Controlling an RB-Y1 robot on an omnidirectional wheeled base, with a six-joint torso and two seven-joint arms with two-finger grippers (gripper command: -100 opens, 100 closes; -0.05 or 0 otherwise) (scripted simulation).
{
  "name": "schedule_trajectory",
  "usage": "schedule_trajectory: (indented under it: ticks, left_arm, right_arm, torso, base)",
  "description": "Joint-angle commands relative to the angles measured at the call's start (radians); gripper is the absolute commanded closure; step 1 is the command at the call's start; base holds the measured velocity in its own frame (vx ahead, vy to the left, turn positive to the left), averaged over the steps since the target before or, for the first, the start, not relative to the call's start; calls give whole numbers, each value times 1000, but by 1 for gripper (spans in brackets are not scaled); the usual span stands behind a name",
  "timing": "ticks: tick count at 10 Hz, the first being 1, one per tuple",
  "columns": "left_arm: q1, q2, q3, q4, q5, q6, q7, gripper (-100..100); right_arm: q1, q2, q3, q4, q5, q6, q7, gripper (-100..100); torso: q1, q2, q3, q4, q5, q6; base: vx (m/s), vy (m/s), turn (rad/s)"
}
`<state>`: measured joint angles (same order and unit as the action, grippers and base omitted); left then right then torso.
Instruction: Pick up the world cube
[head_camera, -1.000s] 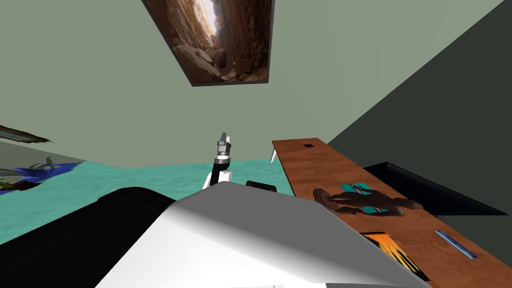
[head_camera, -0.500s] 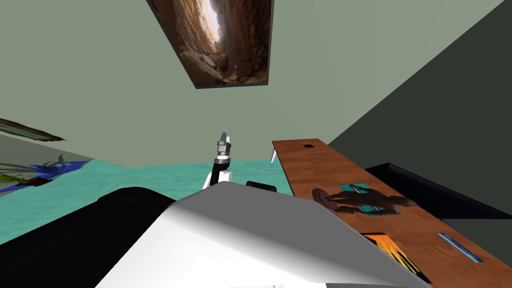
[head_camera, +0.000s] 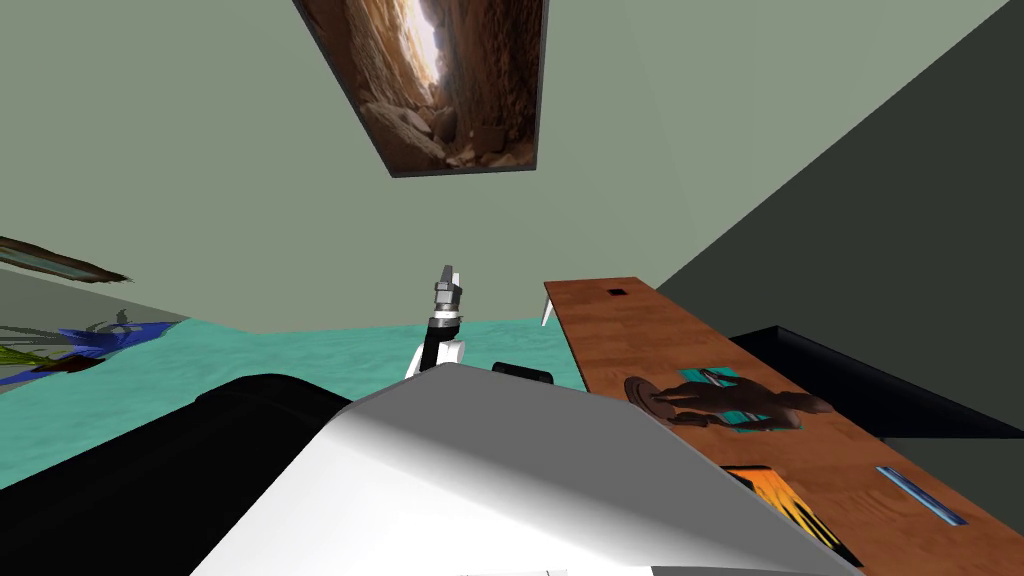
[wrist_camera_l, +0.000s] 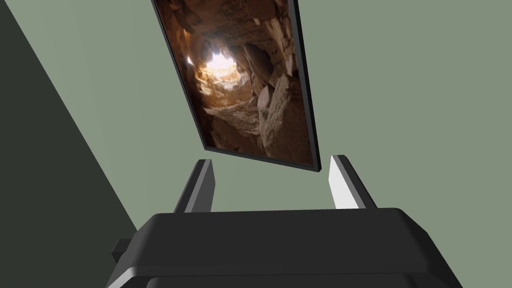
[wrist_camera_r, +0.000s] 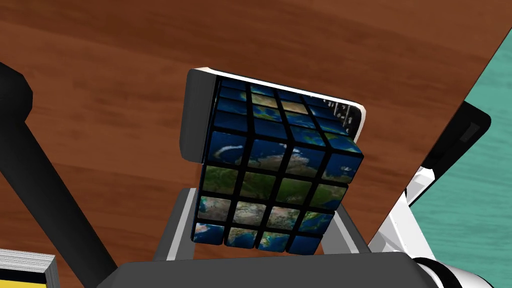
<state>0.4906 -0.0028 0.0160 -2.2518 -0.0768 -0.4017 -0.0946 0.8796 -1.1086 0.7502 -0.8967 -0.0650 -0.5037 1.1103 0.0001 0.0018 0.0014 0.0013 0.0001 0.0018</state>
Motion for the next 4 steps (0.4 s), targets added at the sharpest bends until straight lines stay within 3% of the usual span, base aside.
schedule_trajectory:
  ticks: [1,3,4]
  left_arm:
    - [0,0,0,0,0,0,0,0]
    - [0,0,0,0,0,0,0,0]
    - [0,0,0,0,0,0,0,0]
  right_arm:
    - [19,-32,-6,-20,-17,-13,8,100]
    - [21,-34,-7,-18,-18,-17,9,100]
    - [24,-36,-8,-20,-20,-18,11,0]
  torso:
    - [0,0,0,0,0,0]
    - [2,-1,0,0,1,1]
    - [2,0,0,0,0,0]
  base:
    - [11,20,-69]
    - [9,21,-49]
    - [0,0,0]
